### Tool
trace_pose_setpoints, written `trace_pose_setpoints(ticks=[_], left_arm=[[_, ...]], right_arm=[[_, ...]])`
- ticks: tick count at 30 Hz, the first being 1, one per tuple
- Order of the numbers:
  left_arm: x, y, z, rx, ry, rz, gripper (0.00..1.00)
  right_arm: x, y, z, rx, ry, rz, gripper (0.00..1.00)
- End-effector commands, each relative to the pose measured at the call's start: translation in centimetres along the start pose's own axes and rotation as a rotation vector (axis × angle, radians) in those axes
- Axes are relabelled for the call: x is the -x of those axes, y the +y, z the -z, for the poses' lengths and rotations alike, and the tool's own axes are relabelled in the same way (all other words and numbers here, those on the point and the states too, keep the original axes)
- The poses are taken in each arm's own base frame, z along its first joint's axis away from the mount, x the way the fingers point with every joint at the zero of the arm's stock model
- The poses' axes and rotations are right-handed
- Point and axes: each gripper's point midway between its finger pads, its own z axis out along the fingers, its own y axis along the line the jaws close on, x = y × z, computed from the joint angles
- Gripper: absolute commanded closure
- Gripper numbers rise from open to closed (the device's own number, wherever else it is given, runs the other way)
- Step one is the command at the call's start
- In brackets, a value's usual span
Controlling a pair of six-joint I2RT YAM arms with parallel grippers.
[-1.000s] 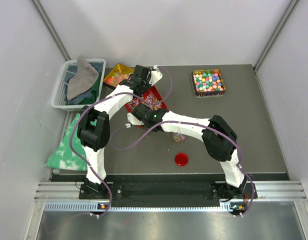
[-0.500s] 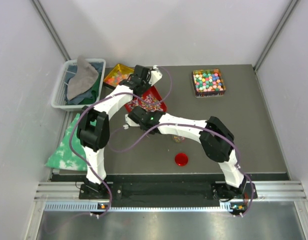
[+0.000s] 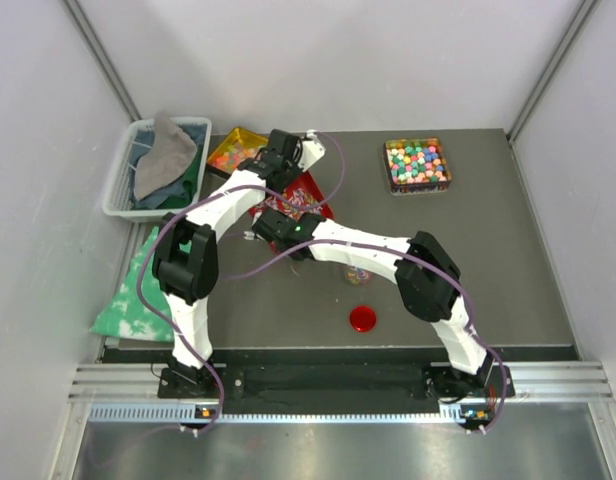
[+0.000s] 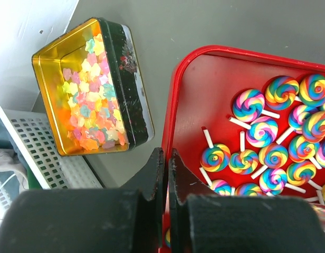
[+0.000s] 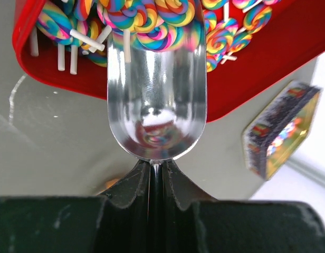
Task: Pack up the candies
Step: Scoop the fake candies from the storage box.
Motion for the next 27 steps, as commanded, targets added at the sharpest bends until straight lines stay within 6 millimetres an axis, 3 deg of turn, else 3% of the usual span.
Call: trace_pose_setpoints(ticks=[1, 5, 9, 14, 17, 27], left_arm=[[6.0, -2.6, 2.7, -0.07, -0.192, 0.141, 1.0], [6.2, -2.9, 2.8, -0.076, -0.194, 0.142, 1.0], [6.2, -3.1, 2.8, -0.08, -0.194, 0.146, 1.0], [6.5, -3.1, 3.0, -0.076, -0.198, 0.139, 1.0], [6.4, -3.1, 3.0, -0.075, -0.196, 0.135, 1.0], [6.3, -3.4, 2.8, -0.083, -0.192, 0.136, 1.0]], right_arm=[[4.9, 3.2, 1.0, 0.204, -0.161, -0.238, 1.0], [5.5, 4.5, 1.2, 0.272, -0.156, -0.267, 1.0], [5.3, 5.1, 0.1, 0.212, -0.147, -0.228, 1.0], [5.2, 5.4, -1.5, 0.06, -0.213, -0.025, 1.0], [4.8, 6.1, -2.1, 0.077, -0.209, 0.011, 1.0], [6.3, 6.0, -2.4, 0.079, -0.208, -0.092, 1.0]])
